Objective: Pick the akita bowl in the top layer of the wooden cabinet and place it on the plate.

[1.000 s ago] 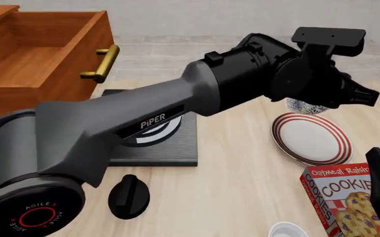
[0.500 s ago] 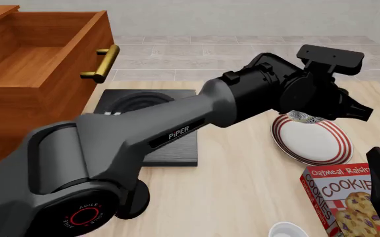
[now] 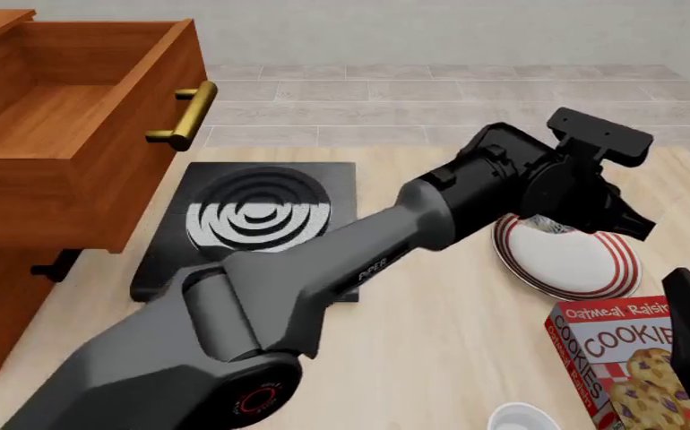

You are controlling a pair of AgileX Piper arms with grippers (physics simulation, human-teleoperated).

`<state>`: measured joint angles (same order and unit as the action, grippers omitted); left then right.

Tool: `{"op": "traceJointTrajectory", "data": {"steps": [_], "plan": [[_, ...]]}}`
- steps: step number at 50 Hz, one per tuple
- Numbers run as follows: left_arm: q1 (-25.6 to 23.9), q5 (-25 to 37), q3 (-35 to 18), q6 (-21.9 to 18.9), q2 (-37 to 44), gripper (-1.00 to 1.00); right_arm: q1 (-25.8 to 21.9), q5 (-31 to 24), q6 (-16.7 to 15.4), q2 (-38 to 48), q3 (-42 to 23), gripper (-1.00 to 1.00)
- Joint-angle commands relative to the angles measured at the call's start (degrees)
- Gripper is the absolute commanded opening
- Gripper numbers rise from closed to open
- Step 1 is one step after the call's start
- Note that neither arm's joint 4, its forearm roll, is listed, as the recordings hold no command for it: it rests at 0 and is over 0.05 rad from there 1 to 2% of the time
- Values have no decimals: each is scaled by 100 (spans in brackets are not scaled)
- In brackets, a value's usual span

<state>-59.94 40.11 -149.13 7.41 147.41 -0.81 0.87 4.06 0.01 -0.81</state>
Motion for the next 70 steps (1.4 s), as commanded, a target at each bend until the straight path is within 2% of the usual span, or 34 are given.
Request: {"op": "traceJointTrajectory", "data": {"steps": [1,7,52,63,70], "plan": [[13,481,-1114,-183,698,-100,-3,-15,76,0,11,100],[-9,539,-1279,-200,837,-100,-2,-15,117,0,24,100],[80,219,-1304,-336,1440,-100,-6,-34,399,0,69,100],[126,89,-1305,-981,1533,-100,4,-29,476,1,71,100],[138,49,-1304,-1138,1552,-100,10,-37,504,1,71,100]]}}
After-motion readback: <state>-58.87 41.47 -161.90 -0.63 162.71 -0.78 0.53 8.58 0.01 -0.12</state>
